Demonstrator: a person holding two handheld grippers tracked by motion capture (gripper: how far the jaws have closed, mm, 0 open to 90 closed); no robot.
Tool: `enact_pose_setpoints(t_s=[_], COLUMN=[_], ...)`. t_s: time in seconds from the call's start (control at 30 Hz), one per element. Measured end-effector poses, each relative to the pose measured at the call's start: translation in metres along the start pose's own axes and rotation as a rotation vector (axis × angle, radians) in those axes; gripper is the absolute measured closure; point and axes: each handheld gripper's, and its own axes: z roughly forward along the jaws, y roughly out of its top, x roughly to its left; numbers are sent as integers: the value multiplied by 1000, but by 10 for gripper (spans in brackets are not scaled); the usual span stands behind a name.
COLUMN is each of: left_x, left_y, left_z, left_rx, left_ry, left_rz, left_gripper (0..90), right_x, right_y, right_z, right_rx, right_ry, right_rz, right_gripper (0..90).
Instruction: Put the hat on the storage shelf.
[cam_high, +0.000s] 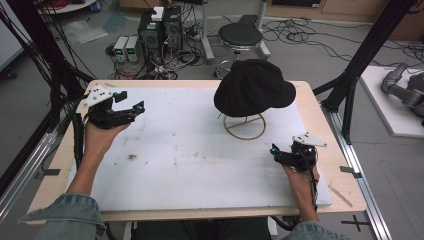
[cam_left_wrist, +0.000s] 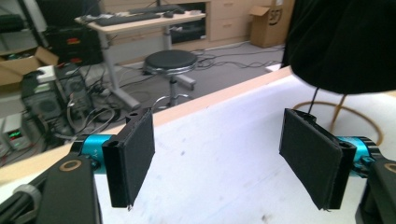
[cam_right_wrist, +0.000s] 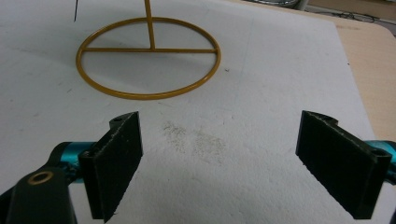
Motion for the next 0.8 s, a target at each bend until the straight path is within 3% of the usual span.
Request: enact_pose_setpoints(t_s=[0.33,0.43,0.8], left_x=[9,9,7], left_y=[-38,-49,-72], left_z=[-23,-30,-39], left_rx=[29,32,42], left_ry=[55,77,82], left_rz=[-44,-39,-38], left_gripper=[266,267,261], right_x=[2,3,5], right_y=[1,2,3], right_z=[3,3,5], right_rx=[-4,-5,-11], right_ry=[5,7,6], right_rz=[-5,-7,-11], right_gripper=[144,144,144])
